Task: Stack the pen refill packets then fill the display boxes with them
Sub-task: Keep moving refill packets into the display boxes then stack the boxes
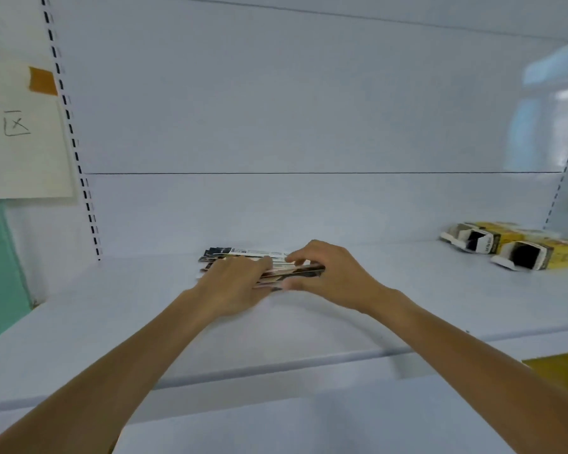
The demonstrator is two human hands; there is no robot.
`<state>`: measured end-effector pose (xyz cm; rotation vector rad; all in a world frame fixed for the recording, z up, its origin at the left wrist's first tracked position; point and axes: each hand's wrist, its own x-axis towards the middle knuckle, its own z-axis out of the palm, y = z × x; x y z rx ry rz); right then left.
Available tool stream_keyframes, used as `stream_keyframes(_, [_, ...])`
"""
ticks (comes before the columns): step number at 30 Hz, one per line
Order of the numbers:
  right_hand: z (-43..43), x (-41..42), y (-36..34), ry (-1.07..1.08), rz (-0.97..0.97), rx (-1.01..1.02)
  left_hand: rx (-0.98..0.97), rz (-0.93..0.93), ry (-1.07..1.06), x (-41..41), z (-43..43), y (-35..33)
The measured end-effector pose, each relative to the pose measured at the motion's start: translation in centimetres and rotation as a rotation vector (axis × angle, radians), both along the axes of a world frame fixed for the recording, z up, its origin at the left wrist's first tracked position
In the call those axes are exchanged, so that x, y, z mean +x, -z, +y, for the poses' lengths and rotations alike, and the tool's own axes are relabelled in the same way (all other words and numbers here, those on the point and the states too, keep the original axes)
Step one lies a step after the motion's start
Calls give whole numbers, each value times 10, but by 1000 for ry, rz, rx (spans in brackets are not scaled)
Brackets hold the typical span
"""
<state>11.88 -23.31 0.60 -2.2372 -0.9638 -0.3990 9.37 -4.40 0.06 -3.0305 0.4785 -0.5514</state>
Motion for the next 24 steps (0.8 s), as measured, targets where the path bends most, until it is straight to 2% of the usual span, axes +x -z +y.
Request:
stream_keyframes(3, [-28, 2, 1, 134, 71, 247, -18, -14, 23, 12, -38, -1])
stream_keyframes(5, [-47, 6, 3, 237, 107, 303, -29, -13, 33, 18, -70, -5])
stream_keyframes(11, [-141, 20, 8, 307, 19, 60, 30, -23, -2, 45, -168, -6])
stream_keyframes(15, [-223, 29, 4, 446, 54, 6, -229, 107, -13, 58, -241, 1])
stream_keyframes(19, [-286, 36, 6, 347, 95, 151, -305, 156, 10, 63, -317, 8])
stream_keyframes(24, [-346, 46, 15, 436, 59, 287, -461, 189, 106, 65, -393, 10])
